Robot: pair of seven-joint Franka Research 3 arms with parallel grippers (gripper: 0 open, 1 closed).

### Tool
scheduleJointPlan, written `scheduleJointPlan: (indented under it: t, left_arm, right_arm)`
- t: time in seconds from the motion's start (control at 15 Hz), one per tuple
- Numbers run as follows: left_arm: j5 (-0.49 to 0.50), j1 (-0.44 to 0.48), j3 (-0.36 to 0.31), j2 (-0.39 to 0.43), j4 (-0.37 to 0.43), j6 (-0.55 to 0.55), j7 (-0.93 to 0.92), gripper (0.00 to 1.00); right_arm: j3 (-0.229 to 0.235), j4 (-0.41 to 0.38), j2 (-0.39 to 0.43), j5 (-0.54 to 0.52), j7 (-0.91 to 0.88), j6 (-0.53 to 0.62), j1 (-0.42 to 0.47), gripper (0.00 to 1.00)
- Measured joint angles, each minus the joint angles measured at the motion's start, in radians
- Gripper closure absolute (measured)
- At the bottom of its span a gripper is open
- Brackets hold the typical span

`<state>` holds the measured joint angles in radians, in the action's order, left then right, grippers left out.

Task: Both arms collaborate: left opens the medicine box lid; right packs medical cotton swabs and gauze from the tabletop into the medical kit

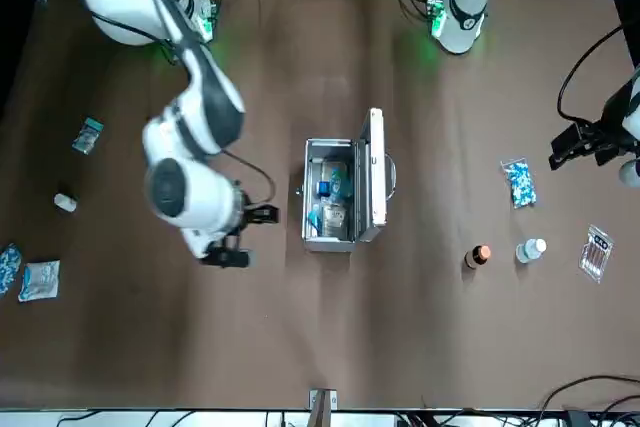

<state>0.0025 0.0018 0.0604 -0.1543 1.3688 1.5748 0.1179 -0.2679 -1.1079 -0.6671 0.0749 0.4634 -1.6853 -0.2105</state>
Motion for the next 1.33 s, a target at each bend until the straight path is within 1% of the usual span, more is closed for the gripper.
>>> scheduleJointPlan:
  t: [0.2,0.33,0.53,0.67,0.8,0.87,1.07,1.13,1.33]
  left_arm:
    - [0.0,0.0,0.0,0.0,0.0,0.0,0.0,0.0]
    - [0.0,0.0,0.0,0.0,0.0,0.0,0.0,0.0]
    - [0.0,0.0,0.0,0.0,0.0,0.0,0.0,0.0]
    - [0.0,0.0,0.0,0.0,0.0,0.0,0.0,0.0]
    - [0.0,0.0,0.0,0.0,0.0,0.0,0.0,0.0]
    - [0.0,0.0,0.0,0.0,0.0,0.0,0.0,0.0]
    - [0.0,0.0,0.0,0.0,0.0,0.0,0.0,0.0]
    - [0.0,0.0,0.0,0.0,0.0,0.0,0.0,0.0]
    - [0.0,0.0,0.0,0.0,0.0,0.0,0.0,0.0]
  right_arm:
    - [-0.001,0.0,0.08,0.0,-0.097,0.112,0.091,0.0]
    - [0.0,0.0,0.117,-0.001,-0.134,0.161,0.134,0.0]
    - [0.0,0.0,0.163,-0.007,-0.17,0.205,0.183,0.0]
    - [0.0,-0.001,0.197,-0.041,-0.21,0.227,0.206,0.0]
    - [0.007,-0.001,0.244,-0.056,-0.281,0.283,0.235,0.01]
    - [0.027,0.0,0.275,-0.059,-0.319,0.315,0.241,0.0]
    - [0.115,-0.006,0.392,-0.059,-0.414,0.39,0.241,0.0]
    - [0.137,-0.021,0.442,-0.059,-0.419,0.405,0.24,0.0]
    - [0.176,-0.095,0.558,-0.059,-0.419,0.411,0.237,0.0]
